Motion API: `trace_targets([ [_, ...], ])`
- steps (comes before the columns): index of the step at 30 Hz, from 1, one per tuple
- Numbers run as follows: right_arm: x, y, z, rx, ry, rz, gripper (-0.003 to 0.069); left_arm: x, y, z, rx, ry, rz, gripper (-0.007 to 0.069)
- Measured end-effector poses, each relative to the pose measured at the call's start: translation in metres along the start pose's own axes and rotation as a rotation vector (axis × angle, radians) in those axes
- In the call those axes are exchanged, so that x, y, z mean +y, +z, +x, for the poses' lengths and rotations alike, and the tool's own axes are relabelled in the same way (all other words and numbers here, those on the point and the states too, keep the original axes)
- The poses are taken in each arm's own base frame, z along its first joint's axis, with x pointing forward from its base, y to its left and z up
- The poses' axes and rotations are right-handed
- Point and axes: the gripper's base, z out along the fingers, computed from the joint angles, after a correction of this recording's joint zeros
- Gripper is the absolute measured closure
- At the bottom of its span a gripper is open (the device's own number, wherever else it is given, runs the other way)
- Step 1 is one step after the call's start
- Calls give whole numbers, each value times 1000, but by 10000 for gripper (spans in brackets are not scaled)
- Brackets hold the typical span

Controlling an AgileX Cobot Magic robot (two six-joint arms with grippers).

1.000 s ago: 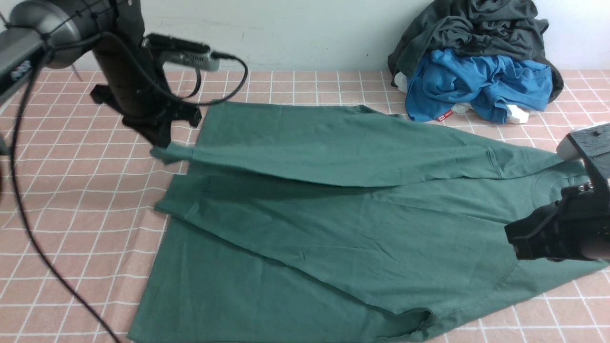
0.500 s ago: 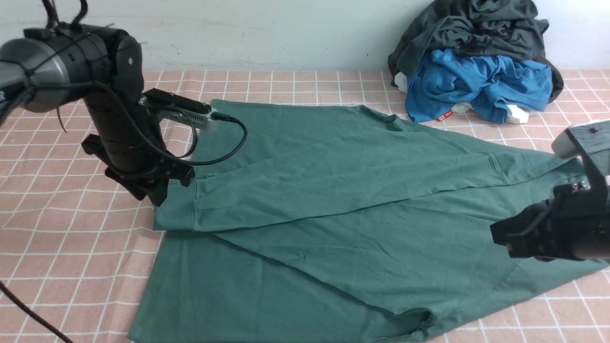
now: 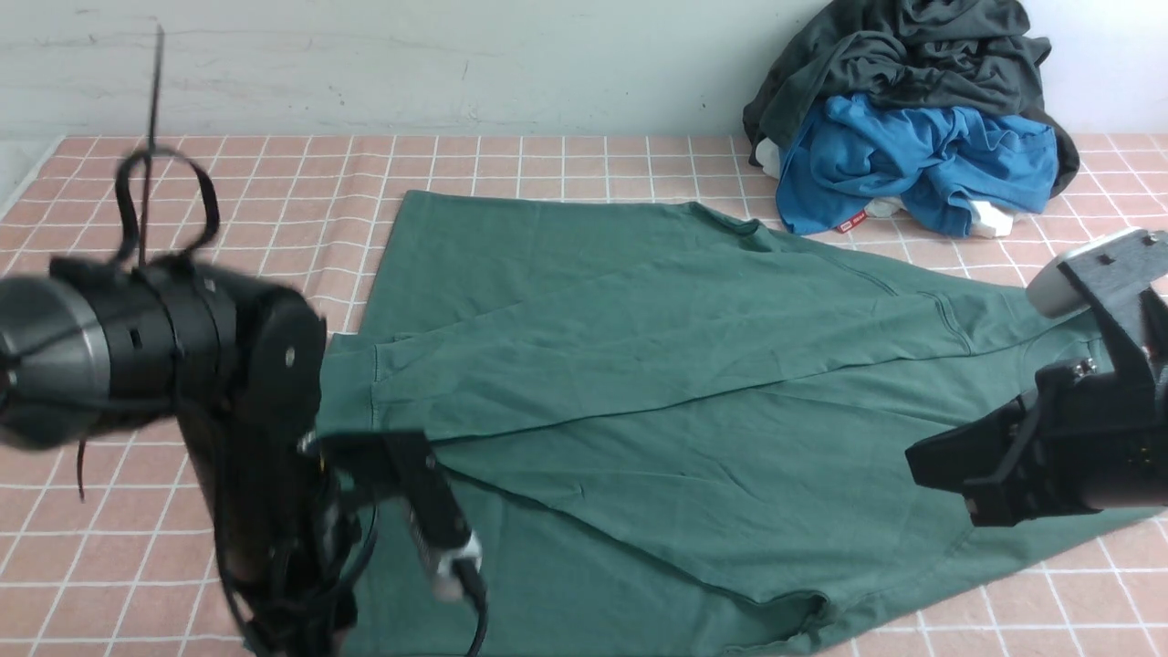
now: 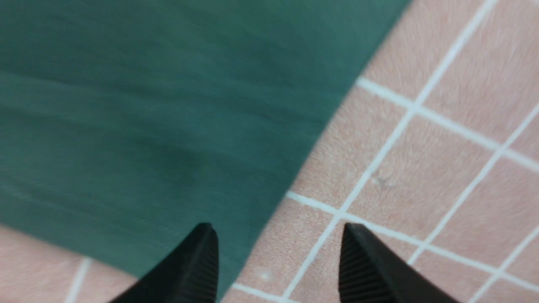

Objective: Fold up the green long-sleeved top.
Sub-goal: Use both arms simultaneously to clamp the lower edge of the clothing fabric

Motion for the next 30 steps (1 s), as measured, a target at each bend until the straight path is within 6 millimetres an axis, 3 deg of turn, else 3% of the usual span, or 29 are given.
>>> trace_targets([
  [6, 1, 0, -1, -11, -34, -13, 671, -3, 20, 8, -17, 46, -63, 257],
  [10, 2, 0, -1, -6, -39, -21, 671, 0, 21, 9, -36, 78, -123, 277],
  [15, 3, 0, -1, -7, -35, -30, 671, 0, 21, 10, -36, 100, -148, 408],
  [18, 3, 0, 0, -5, -33, -38, 671, -1, 18, 11, -36, 129, -185, 563],
  [21, 6, -1, 0, -2, -39, -56, 671, -3, 5, 13, -67, 128, -236, 614],
  [30, 14, -23, 0, -33, -262, 0, 671, -18, -45, 31, -211, -127, -335, 625],
])
